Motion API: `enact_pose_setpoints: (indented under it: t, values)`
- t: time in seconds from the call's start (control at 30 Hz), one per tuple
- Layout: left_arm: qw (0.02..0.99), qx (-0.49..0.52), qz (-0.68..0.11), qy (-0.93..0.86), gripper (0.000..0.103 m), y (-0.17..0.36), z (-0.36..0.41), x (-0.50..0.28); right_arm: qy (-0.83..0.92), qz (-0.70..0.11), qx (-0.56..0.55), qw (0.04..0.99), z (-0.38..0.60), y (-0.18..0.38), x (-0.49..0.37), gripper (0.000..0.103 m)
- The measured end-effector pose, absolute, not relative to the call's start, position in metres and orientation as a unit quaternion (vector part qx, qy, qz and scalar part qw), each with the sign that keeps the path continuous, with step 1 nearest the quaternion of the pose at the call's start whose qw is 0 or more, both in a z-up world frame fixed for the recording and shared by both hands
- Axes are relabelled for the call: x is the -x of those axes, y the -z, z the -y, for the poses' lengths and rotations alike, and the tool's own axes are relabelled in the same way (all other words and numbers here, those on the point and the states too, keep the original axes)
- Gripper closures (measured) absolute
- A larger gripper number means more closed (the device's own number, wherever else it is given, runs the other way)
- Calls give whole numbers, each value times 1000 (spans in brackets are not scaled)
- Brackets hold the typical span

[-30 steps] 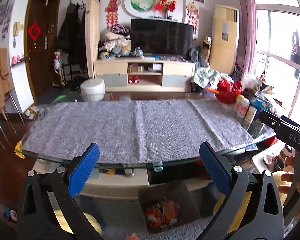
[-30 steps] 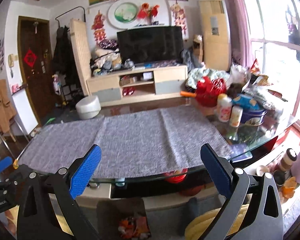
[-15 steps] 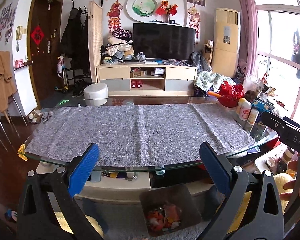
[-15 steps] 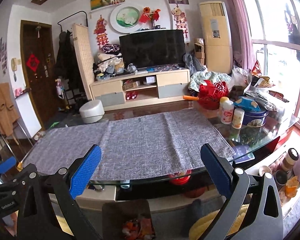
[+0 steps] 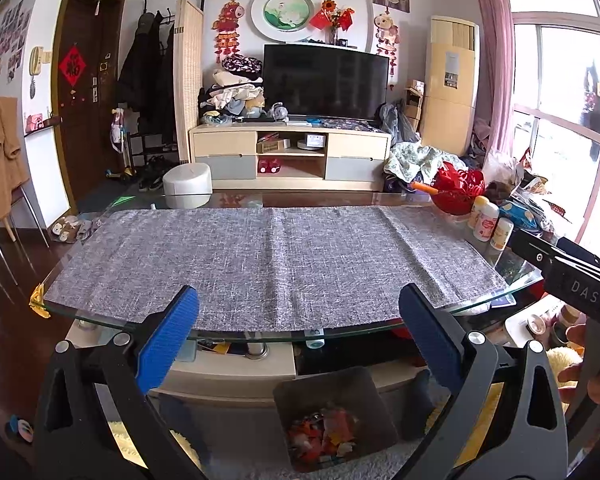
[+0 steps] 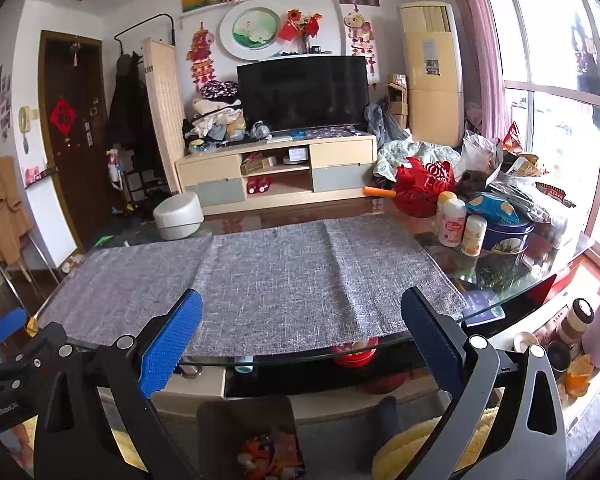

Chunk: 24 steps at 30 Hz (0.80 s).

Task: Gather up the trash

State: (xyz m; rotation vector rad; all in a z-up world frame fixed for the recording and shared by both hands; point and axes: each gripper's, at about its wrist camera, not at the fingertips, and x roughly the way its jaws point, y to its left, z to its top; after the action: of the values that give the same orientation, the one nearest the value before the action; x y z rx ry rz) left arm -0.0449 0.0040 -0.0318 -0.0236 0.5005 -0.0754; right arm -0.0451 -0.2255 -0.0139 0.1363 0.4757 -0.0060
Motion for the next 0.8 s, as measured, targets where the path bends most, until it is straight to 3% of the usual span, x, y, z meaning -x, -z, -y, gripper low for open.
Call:
enact_pose_setpoints:
  t: [0.8]
  values:
    - [968, 15, -249, 39, 8, 33, -2, 44, 5, -238, -70, 969, 227, 17, 44, 3]
